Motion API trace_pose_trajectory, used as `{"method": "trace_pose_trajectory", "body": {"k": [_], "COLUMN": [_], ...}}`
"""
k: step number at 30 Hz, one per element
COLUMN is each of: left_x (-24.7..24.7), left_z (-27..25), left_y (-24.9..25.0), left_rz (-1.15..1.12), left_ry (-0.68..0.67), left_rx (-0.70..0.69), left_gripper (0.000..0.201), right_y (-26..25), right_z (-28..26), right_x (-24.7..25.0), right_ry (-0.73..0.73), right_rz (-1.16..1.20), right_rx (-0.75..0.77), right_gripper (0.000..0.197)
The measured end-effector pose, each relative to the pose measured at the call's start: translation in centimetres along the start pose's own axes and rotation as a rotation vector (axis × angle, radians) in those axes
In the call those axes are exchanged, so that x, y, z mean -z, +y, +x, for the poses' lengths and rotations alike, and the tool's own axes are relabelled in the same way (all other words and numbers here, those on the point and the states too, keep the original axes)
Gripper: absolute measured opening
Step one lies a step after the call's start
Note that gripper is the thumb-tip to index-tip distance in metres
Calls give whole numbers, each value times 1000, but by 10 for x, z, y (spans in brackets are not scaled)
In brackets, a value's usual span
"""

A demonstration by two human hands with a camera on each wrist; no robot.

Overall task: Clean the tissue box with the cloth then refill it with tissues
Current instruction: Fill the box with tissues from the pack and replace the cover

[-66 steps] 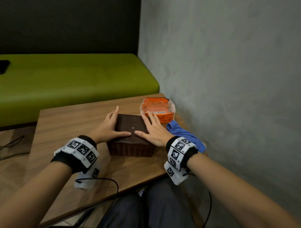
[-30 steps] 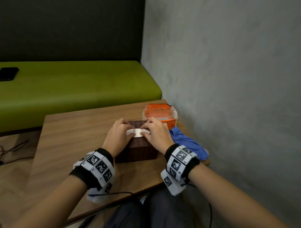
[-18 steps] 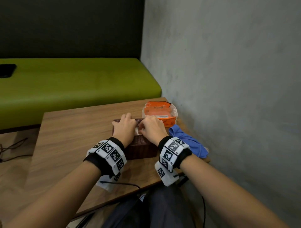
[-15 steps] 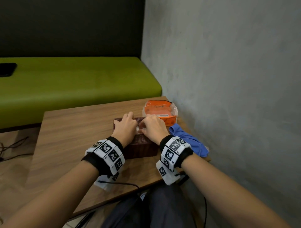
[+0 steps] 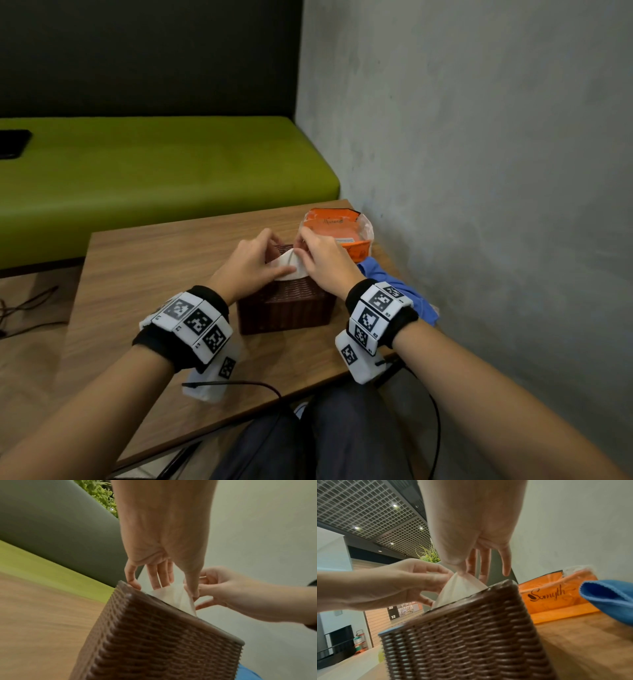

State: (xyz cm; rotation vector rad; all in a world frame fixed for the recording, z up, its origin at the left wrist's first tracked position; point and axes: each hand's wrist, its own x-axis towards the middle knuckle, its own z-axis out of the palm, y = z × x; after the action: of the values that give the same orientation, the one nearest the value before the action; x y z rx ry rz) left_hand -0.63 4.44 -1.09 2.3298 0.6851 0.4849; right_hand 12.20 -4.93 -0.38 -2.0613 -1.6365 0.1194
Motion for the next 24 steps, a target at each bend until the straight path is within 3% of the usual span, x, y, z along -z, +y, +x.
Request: {"method": "trace_pose_trajectory", "body": {"k": [3,7,12,21,24], "left_x": [1,2,11,12,13], "left_z": [-3,-3,0,-6,-5], "left_y": [-4,-8,-17,-14,-16], "left_rz": [34,-18,-6,25,69], "left_ry": [57,152,-15,92,38], "left_rx": [-19,-28,46,12,44], "left_gripper": [13,13,24,22,14], "right_y": [4,17,27,28,29], "right_z": [-1,-1,-2,-6,-6], "right_x": [-1,5,8,4,2], "right_ry": [7,-147,-124,-93,-95], "right_rz": [62,62,71,87,31], "right_rx": [-15,-65,-81,-31,-21], "right_gripper": [10,21,9,18,20]}}
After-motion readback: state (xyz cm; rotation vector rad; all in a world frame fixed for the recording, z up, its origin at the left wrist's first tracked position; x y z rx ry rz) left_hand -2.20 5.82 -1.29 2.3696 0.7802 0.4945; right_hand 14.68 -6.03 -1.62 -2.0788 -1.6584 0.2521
